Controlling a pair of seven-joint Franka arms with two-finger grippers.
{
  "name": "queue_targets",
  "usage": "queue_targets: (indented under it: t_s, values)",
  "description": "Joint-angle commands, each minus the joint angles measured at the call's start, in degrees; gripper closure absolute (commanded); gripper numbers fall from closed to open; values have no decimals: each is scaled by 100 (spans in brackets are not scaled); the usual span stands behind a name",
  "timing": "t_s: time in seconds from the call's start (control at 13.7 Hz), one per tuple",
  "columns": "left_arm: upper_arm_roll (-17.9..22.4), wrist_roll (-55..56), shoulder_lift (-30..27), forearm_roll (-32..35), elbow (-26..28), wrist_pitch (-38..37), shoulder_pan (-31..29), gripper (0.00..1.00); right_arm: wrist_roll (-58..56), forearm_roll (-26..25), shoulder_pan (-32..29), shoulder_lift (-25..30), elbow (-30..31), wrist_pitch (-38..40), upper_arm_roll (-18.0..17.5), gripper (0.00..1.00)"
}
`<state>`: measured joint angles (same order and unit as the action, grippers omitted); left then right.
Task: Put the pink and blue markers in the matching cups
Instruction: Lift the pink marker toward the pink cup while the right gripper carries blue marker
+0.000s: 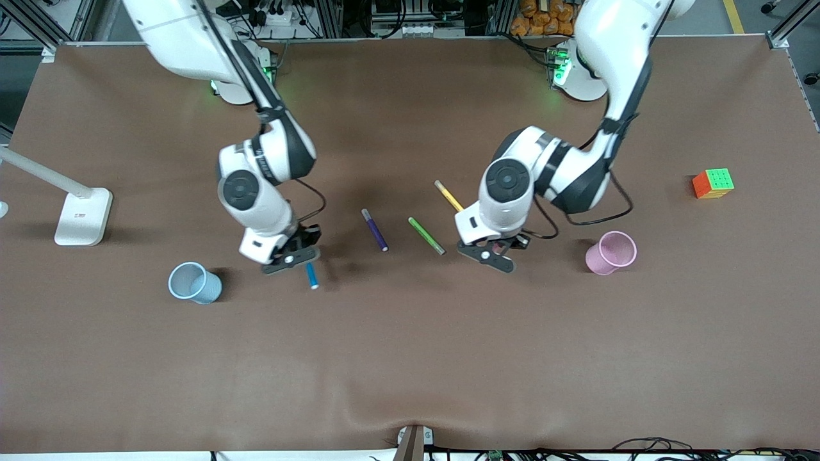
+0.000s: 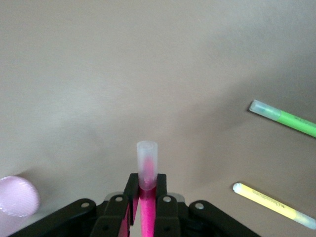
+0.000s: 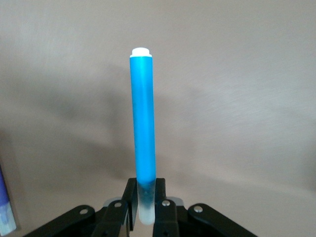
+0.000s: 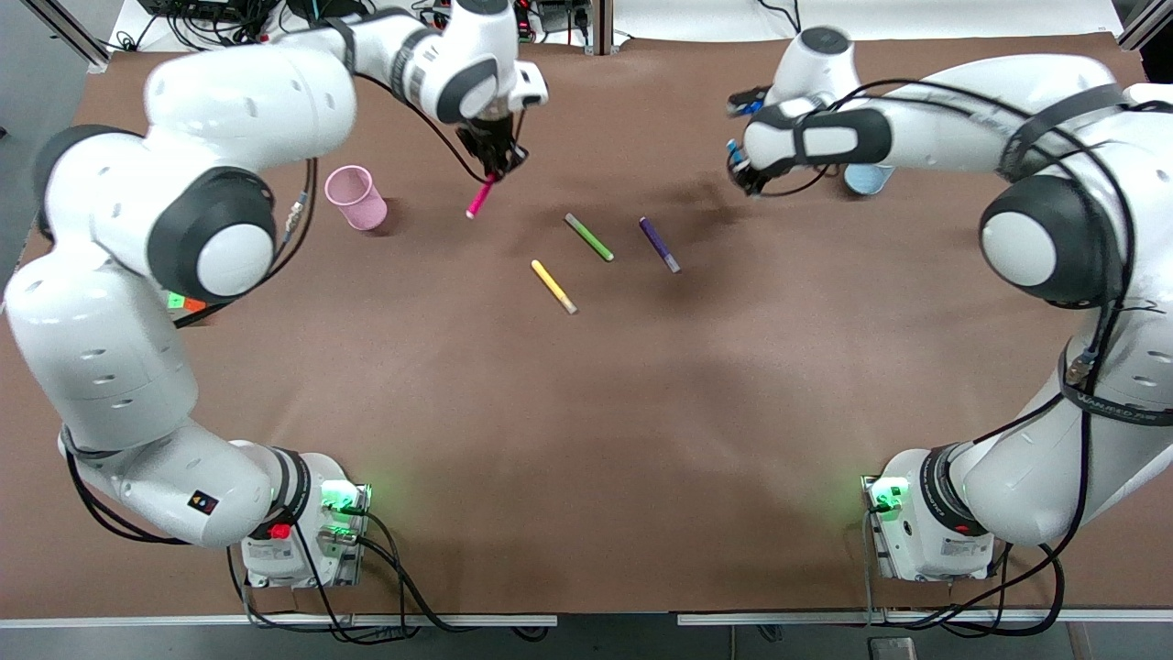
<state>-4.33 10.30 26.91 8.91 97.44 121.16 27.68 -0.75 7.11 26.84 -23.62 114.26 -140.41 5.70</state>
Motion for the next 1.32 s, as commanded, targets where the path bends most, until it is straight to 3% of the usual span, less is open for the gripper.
queue_targets:
  t_s: [0.0, 0.44, 0.95, 1.25]
  values:
    - [-41, -351, -510, 102, 143, -84, -359, 100, -57, 80, -328, 401, -35, 372, -60, 100]
    - [-50, -863, -1398, -127, 345, -391, -834, 100, -75, 71, -1014, 640, -1079, 2743, -51, 100]
    - [-50, -1485, -2216, -127, 548, -558, -1493, 100, -66, -60, -1524, 464, -2152, 4309, -42, 100]
    - [-50, -2556, -2594, -407, 775, -585, -2221, 100, -48, -500, -1603, 420, -2259, 4723, -42, 100]
